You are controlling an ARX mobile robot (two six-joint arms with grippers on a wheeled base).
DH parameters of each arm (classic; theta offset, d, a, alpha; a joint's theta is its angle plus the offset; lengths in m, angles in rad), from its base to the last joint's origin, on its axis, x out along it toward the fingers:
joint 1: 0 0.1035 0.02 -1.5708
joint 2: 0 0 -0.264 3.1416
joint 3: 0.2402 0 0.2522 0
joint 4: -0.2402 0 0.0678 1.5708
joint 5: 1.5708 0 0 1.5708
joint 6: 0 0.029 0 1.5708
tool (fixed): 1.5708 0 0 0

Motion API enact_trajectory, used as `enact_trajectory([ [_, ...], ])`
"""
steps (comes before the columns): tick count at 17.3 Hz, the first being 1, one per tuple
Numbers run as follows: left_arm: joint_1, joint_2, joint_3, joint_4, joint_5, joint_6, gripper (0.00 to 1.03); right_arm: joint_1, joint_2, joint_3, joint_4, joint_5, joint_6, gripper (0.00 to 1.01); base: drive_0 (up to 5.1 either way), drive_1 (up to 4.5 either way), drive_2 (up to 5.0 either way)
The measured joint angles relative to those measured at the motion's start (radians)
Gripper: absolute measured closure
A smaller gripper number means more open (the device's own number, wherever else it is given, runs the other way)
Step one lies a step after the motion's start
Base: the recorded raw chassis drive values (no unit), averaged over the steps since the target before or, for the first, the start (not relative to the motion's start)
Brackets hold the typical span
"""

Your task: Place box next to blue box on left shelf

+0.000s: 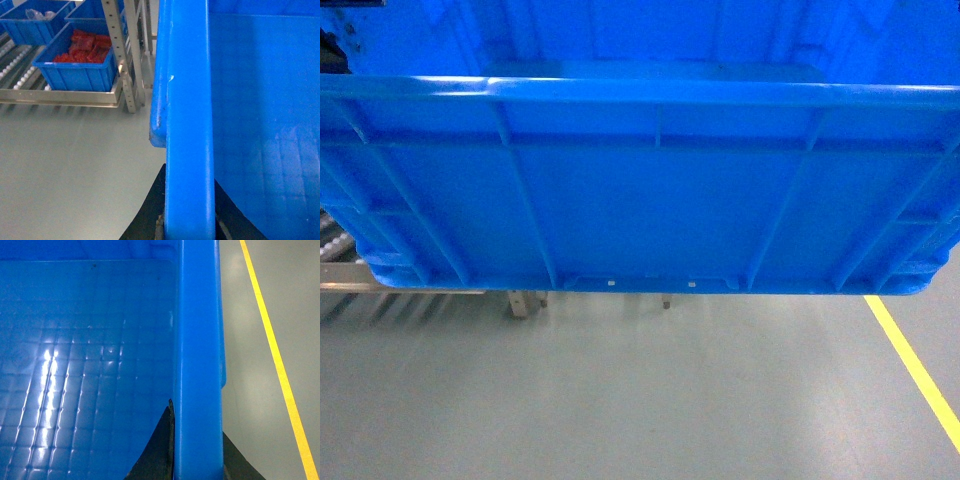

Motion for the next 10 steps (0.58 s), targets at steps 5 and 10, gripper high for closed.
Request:
enact_trajectory([
  [5,0.0,0.0,0.0,0.001,0.0,-0.001,0.95,0.0,0.0,0.0,0.0,0.0,0.0,0.93,0.0,4.27,-4.2],
  [10,0.0,0.0,0.0,0.005,-0.001,0.001,0.95,0.0,0.001,0.0,0.002,0.0,0.0,0.93,0.0,4.23,-4.3],
])
